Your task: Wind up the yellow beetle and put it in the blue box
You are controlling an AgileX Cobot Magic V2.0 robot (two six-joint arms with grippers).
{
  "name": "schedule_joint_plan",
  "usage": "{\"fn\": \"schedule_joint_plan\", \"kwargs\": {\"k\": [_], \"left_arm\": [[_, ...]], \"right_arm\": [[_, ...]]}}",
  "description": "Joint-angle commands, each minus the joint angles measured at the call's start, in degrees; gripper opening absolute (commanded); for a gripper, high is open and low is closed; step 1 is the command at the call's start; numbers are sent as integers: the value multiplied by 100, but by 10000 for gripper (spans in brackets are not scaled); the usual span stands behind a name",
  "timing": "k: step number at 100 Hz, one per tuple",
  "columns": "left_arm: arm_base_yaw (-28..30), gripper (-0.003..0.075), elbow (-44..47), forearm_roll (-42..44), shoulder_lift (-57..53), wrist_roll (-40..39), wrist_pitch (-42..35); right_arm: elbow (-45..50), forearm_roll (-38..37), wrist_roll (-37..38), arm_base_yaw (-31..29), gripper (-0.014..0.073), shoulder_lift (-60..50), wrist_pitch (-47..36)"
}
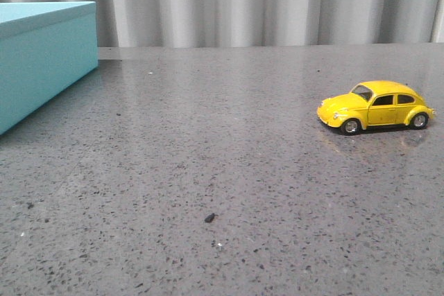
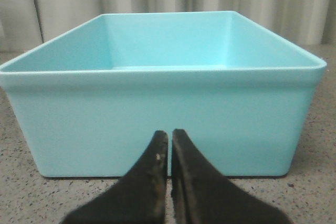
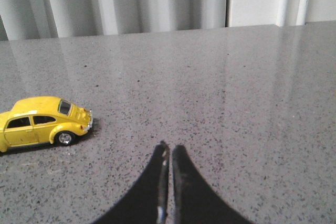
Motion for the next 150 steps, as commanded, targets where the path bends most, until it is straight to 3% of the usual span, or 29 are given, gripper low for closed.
{"fn": "schedule_joint_plan", "kwargs": {"k": [1,20,44,57,68,88,120,150], "left_arm": [[8,-21,145,-42,103,-35,-550],[8,-21,145,-334,103,-35,-981],[8,-21,-178,-895,103,-35,-1008],[8,-22,-810,-895,230,-35,-47],[8,-21,-1222,-895,412,-35,21],[8,-21,-1589,-895,491,-35,35],[8,-21,-1589,-1046,491,-35,74],[8,-21,-1589,-1046,491,-35,74]], "right_arm": [[122,-4,-21,-37,-41,-103,-651],[55,-4,-21,-37,-41,-103,-771],[-516,-4,-21,-37,-41,177,-118],[-1258,-4,-21,-14,-41,872,963],[-1974,-4,-21,8,-41,1561,1750],[-2245,-80,-21,139,-41,1928,1139],[-3244,-64,-21,468,-41,3081,1896],[-3526,13,-259,800,-41,3825,1653]]}}
